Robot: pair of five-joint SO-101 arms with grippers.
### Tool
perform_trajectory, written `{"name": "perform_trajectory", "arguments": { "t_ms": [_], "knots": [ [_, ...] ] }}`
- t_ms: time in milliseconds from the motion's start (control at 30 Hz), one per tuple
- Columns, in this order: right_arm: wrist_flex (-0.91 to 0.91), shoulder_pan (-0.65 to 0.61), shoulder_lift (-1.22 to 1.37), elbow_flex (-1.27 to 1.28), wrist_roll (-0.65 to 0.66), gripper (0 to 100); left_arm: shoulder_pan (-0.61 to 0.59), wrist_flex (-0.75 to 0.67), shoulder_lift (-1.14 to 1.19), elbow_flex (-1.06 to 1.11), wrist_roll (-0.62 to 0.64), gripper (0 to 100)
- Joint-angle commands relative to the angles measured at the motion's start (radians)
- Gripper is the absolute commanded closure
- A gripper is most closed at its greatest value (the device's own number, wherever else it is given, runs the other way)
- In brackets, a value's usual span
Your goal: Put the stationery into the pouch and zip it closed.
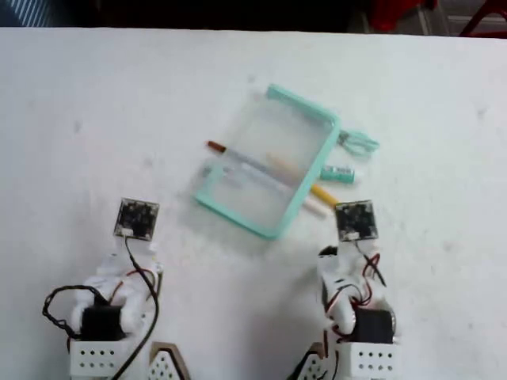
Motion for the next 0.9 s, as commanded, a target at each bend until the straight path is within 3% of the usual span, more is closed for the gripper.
{"name": "perform_trajectory", "arguments": {
  "t_ms": [0,233,867],
  "knots": [
    [0.01,0.114,-0.005,0.009,0.008,98.1,-0.007,0.008,-0.007,-0.002,0.009,98],
    [0.012,0.22,-0.005,0.008,0.008,98.1,-0.007,0.008,-0.007,-0.002,0.009,98],
    [0.015,0.216,-0.005,0.008,0.008,98.1,-0.007,0.003,-0.007,-0.002,0.011,98]
  ]
}}
